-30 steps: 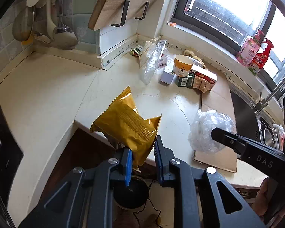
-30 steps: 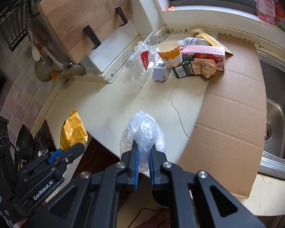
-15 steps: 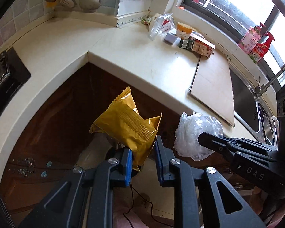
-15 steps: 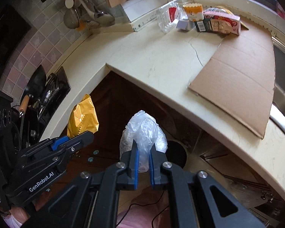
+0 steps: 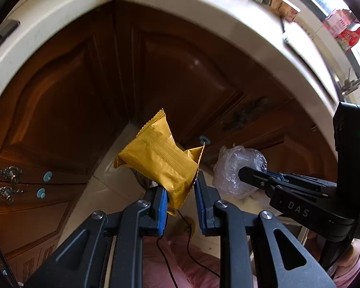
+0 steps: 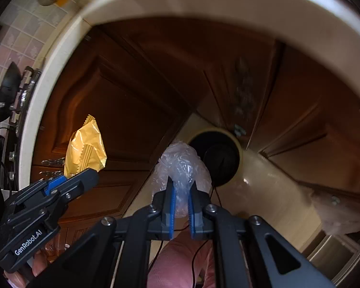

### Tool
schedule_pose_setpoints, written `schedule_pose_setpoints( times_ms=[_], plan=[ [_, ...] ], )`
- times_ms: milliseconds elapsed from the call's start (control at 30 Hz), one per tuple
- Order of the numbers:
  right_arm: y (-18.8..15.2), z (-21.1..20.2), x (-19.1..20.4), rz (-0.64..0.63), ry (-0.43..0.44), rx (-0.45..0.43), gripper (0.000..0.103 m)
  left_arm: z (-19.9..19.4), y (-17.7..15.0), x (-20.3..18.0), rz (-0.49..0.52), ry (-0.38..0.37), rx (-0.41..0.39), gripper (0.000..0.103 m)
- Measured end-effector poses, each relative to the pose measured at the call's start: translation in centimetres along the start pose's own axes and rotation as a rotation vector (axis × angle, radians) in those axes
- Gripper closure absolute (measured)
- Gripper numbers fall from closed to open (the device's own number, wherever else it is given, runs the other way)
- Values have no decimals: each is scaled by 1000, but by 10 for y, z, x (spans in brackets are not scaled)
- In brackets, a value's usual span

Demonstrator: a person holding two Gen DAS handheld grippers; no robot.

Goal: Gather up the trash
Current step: 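Carry the yellow wrapper and plastic bag down over the floor trash bin with both tools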

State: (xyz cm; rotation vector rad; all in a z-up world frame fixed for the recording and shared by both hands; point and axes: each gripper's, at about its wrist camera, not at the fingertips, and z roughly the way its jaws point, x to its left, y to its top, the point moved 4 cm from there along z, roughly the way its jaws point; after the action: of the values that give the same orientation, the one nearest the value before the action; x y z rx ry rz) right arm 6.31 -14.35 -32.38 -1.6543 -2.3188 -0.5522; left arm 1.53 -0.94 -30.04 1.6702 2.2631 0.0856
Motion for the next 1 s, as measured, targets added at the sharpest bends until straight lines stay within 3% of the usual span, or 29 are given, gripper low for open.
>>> schedule_pose_setpoints(
  times_ms=[333,700,1000],
  plan=[
    [7,-18,16,-40,-17,-57,94,-9,14,-6,47,-17,-13,84],
    [9,-77,50,-93,70,-116,94,-73,14,-21,82,-23,-61,84],
    [0,-101,58,-90,130,-104,94,-105,5,-26,96,-24,-83,84]
  ],
)
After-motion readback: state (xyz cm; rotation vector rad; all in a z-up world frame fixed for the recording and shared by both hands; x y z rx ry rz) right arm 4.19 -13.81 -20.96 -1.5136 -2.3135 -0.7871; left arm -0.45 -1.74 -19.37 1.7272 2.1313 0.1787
